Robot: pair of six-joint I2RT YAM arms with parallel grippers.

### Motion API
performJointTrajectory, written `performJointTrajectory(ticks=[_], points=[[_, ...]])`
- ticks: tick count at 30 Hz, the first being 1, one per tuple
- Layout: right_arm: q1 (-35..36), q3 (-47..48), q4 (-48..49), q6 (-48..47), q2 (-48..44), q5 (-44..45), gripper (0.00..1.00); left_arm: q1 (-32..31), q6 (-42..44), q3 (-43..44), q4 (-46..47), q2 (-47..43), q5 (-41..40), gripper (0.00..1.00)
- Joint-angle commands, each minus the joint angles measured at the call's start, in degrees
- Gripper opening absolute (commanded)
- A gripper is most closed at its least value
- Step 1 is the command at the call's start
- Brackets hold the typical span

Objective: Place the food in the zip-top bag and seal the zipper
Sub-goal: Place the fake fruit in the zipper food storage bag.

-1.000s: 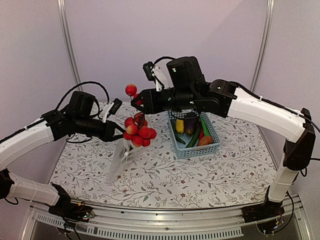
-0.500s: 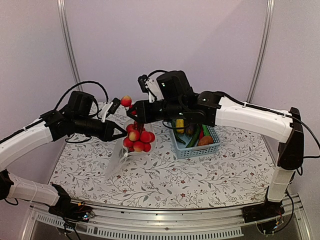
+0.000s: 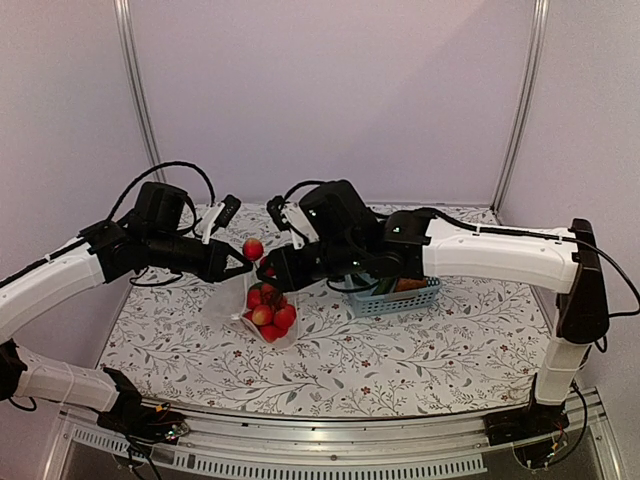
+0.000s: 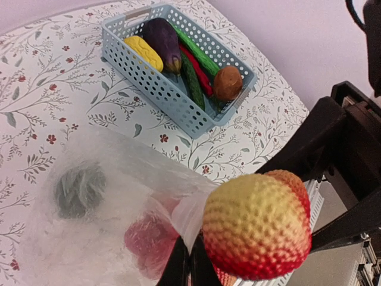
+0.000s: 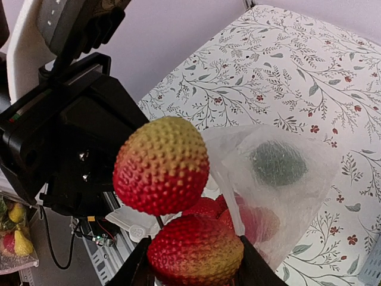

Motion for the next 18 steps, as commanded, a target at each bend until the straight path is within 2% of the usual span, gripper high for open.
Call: performJointTrajectory(ticks=[1, 5, 13, 18], points=[[1.2, -0.8, -1.3, -1.8, -2.8, -1.5, 0.00, 0.6, -0.3, -0.5, 0.7, -0.7, -0.7, 0.00], [2.2, -0.5, -3.4, -3.0, -2.2, -1.4, 0.00, 0.8, -0.5, -0.5, 0.7, -0.7, -0.6, 0.00], [2.3, 0.2, -11.0, 0.6, -0.1, 7.6, 0.00, 1.0, -0.8, -0.6, 1.1, -0.6, 0.0, 0.00], [2.3, 4.0, -13.5, 1.2, 2.5, 9.4, 0.00, 1.0, -0.8, -0.8, 1.8, -0.4, 1.8, 0.00]])
